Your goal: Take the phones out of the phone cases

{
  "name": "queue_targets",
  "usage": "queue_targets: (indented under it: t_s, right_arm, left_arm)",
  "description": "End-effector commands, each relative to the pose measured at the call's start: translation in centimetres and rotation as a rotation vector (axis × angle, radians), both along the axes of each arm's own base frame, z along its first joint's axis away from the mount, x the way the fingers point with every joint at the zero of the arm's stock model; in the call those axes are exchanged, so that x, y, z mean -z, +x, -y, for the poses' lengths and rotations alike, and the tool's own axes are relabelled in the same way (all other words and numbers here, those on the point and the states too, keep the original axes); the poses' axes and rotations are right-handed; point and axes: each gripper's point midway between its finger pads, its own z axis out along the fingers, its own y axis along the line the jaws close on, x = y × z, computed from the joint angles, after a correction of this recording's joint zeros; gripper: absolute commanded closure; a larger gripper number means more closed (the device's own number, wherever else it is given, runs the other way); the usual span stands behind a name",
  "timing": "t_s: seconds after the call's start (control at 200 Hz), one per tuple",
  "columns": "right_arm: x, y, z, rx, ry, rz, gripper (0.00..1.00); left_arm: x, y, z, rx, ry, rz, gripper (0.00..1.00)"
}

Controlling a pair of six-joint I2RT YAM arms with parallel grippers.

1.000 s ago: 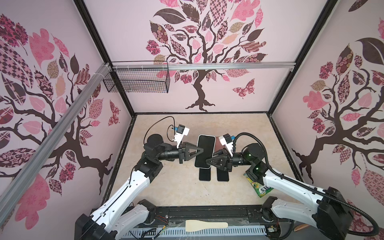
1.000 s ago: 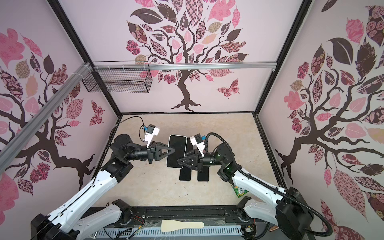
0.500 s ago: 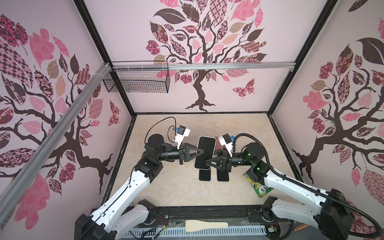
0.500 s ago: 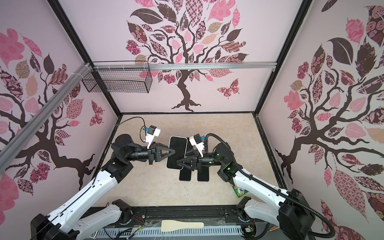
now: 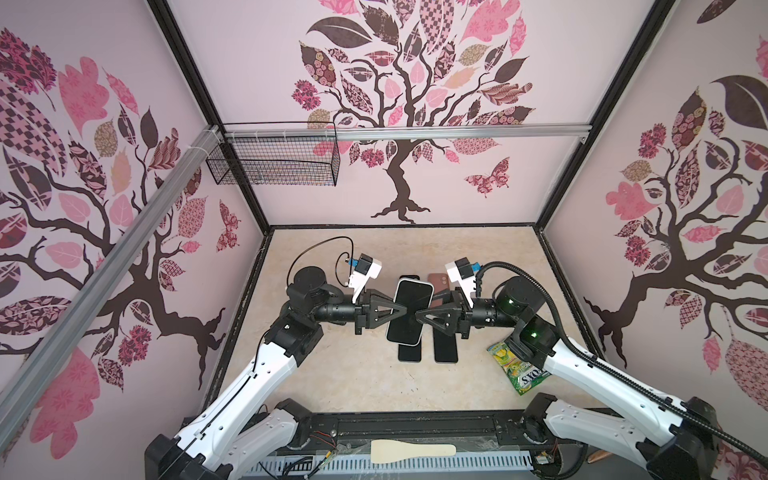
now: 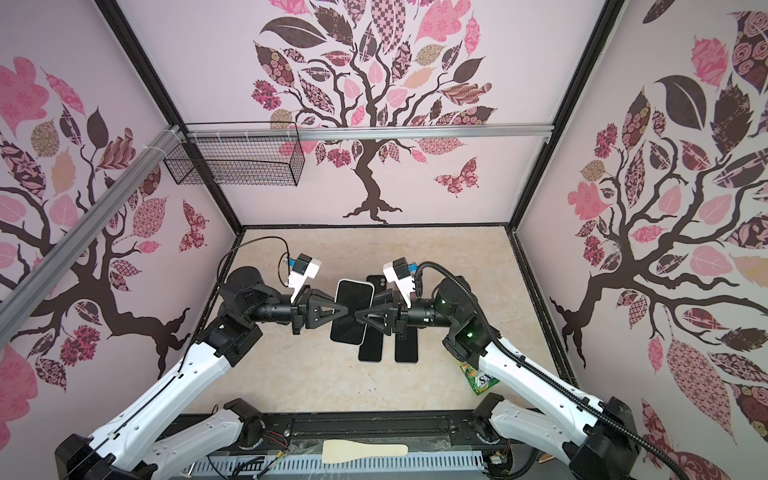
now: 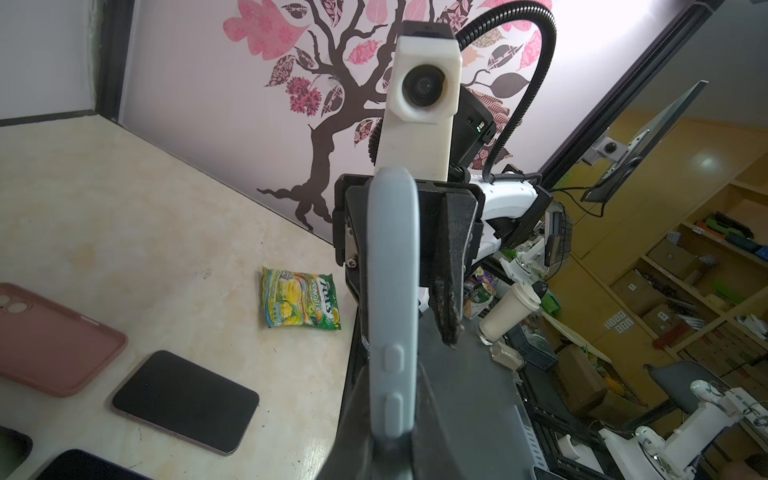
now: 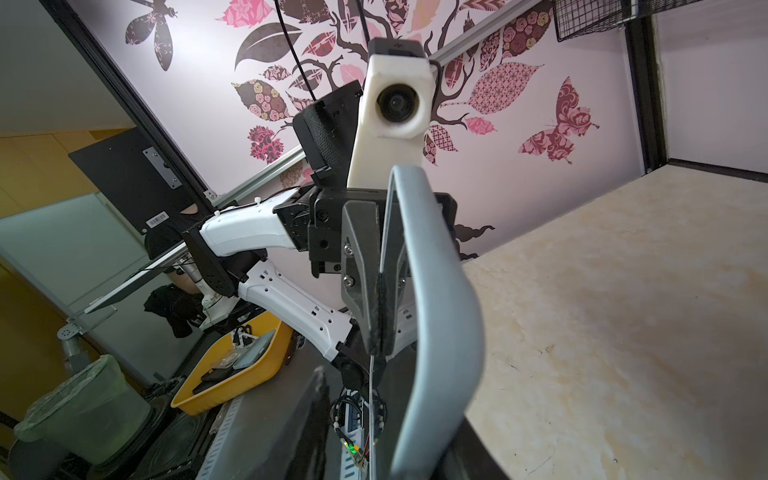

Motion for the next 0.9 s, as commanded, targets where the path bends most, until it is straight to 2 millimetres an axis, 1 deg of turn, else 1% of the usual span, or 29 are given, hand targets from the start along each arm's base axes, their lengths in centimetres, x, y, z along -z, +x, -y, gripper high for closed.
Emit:
queue_targets:
  t_s: [0.0,0.035,0.105,0.165,0.21,0.325,0.465,0.525,0.665,0.81,0.895]
  right_arm:
    - [-5.0,-0.5,0.8,0.027,0.094,0.109,0.58]
    - [-5.1,-0.2,0.8,0.046,0.089,0.106,0.54]
    - [-5.0,0.2,0.8,0.071,0.075,0.103,0.53]
    - [-4.7,0.7,0.7,0.089,0.057,0.093,0.50]
    - [-4.2,1.0,0.6,0.099,0.040,0.084,0.50]
    - [-3.9,0.4,0.6,0.068,0.040,0.087,0.53]
    - [-3.2,-0.3,0.1,-0.001,0.003,0.074,0.51]
    - [-3.2,-0.5,0.0,-0.019,0.000,0.069,0.55]
    - [-3.7,-0.8,0.0,-0.034,0.017,0.064,0.66]
    - [-4.1,-0.6,0.2,-0.013,0.030,0.061,0.77]
    - [-4.9,-0.5,0.6,0.012,0.068,0.057,0.83]
  left_arm:
    - [-1.0,-1.8,0.0,0.097,0.001,0.029,1.00]
    - [-1.1,-2.0,0.0,0.103,0.000,0.032,1.00]
    - [-1.2,-2.1,0.0,0.109,-0.003,0.040,1.00]
    - [-1.4,-2.2,0.0,0.105,-0.006,0.046,1.00]
    - [-1.7,-2.2,0.0,0.098,-0.010,0.054,1.00]
    - [-1.9,-2.2,-0.1,0.085,-0.014,0.061,1.00]
    - [-2.3,-2.3,-0.1,0.092,-0.020,0.068,1.00]
    - [-2.4,-2.4,-0.1,0.093,-0.020,0.071,1.00]
    - [-2.0,-2.2,0.0,0.093,-0.011,0.058,1.00]
    - [-1.8,-1.9,-0.1,0.069,-0.010,0.062,1.00]
    - [-1.8,-1.8,0.0,0.058,-0.012,0.061,1.00]
